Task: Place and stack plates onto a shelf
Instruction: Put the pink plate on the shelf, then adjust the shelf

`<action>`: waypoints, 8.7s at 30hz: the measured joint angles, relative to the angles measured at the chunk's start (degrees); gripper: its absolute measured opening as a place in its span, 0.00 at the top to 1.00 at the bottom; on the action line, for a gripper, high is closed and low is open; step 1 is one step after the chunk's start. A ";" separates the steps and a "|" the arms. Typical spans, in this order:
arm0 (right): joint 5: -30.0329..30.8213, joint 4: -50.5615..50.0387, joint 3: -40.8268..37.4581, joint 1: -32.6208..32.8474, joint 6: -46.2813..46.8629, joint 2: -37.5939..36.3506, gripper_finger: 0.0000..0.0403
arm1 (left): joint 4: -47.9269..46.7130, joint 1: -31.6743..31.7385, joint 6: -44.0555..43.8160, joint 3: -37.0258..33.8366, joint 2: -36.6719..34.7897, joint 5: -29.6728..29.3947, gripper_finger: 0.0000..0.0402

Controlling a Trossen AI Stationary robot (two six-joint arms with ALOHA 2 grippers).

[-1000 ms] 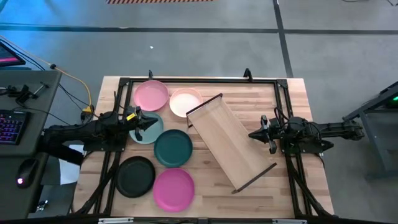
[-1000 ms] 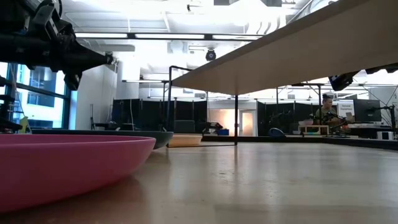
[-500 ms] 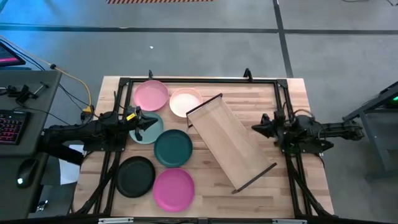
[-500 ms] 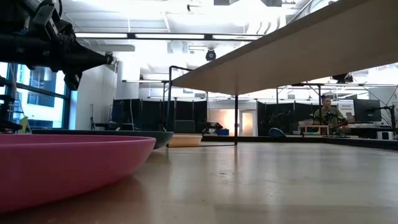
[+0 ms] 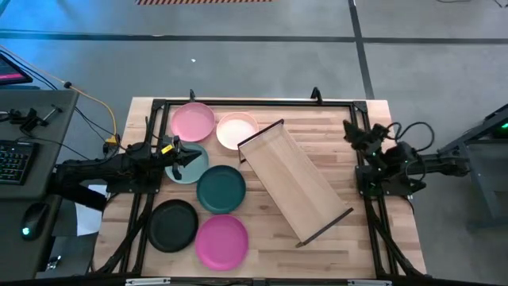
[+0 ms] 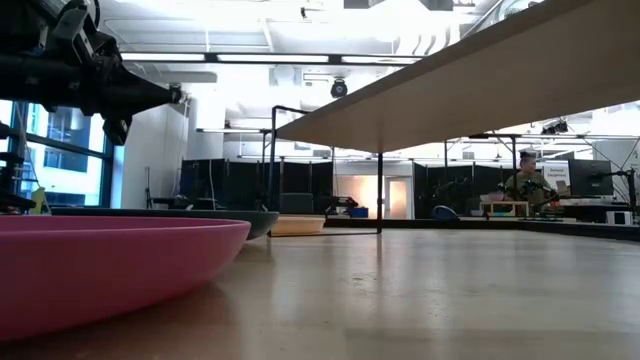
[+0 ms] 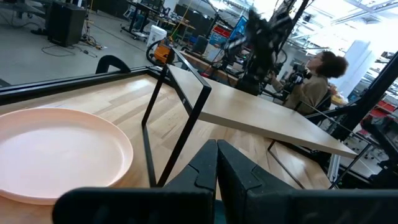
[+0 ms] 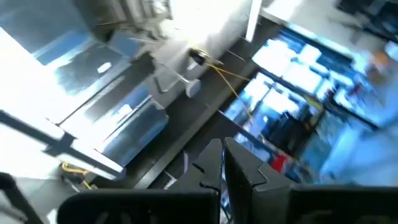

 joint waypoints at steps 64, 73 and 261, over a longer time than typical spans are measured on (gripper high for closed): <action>-6.27 -53.76 37.80 -4.13 -8.39 29.23 1.00 | -39.99 25.03 -5.52 47.35 76.41 -3.32 0.54; -3.28 -55.43 37.82 -4.13 -8.41 30.99 1.00 | -38.68 27.97 1.52 49.51 87.67 -3.41 0.54; -12.39 -54.52 37.84 -4.09 -14.92 26.07 1.00 | 2.69 -6.68 5.78 35.65 40.48 -6.17 0.65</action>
